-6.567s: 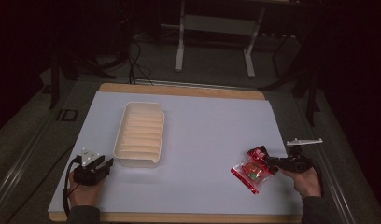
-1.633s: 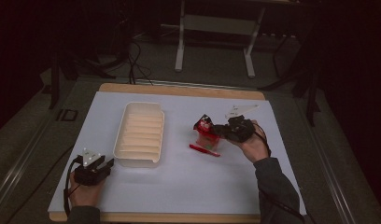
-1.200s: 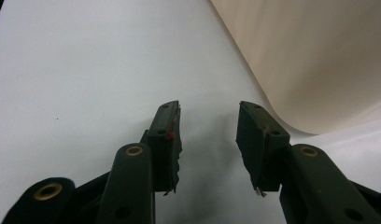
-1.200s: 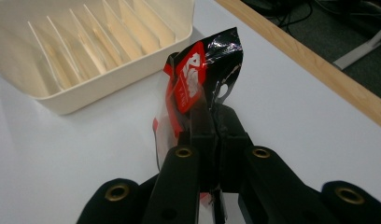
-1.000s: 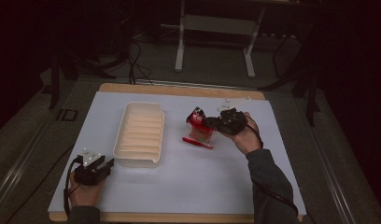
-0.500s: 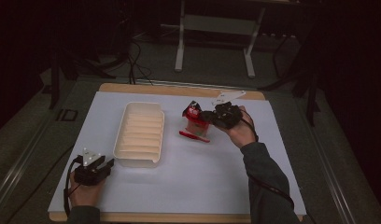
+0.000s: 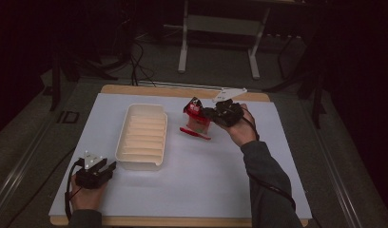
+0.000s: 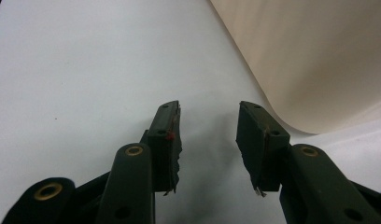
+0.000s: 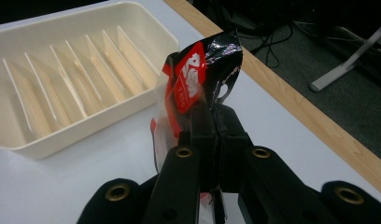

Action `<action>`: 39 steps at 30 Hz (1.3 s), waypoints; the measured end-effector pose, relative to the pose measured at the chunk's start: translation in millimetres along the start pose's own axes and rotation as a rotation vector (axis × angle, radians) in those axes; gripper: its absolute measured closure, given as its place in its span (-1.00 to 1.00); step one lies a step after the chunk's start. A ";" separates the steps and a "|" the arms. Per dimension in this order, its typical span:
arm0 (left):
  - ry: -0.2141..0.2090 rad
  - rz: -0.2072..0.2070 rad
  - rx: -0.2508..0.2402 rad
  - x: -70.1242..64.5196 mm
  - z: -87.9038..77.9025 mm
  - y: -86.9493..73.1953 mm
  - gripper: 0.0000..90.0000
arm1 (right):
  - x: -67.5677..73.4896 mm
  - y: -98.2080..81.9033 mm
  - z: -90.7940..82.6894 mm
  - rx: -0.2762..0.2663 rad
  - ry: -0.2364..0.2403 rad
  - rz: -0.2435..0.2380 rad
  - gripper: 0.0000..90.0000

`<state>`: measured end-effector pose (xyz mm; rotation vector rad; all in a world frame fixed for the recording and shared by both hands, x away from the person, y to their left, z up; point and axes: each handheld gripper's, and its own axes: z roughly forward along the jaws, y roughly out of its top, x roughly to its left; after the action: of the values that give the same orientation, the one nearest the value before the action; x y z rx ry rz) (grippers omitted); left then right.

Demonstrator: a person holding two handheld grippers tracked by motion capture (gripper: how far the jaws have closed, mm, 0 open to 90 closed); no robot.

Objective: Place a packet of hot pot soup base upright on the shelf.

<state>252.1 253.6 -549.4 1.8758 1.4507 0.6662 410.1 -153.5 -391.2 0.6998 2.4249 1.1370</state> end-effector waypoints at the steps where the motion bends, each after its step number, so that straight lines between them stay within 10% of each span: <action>1: 0.000 0.000 0.000 0.0 0.0 0.0 0.32 | 0.0 0.5 0.3 0.001 -0.003 -0.002 0.96; 39: 0.001 -0.011 -0.008 0.3 -0.5 -0.1 0.32 | 0.6 16.0 24.3 -0.028 -0.022 0.020 0.96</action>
<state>251.7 254.1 -549.2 1.8602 1.4558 0.6676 426.7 -129.6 -393.3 0.7263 2.3837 1.1628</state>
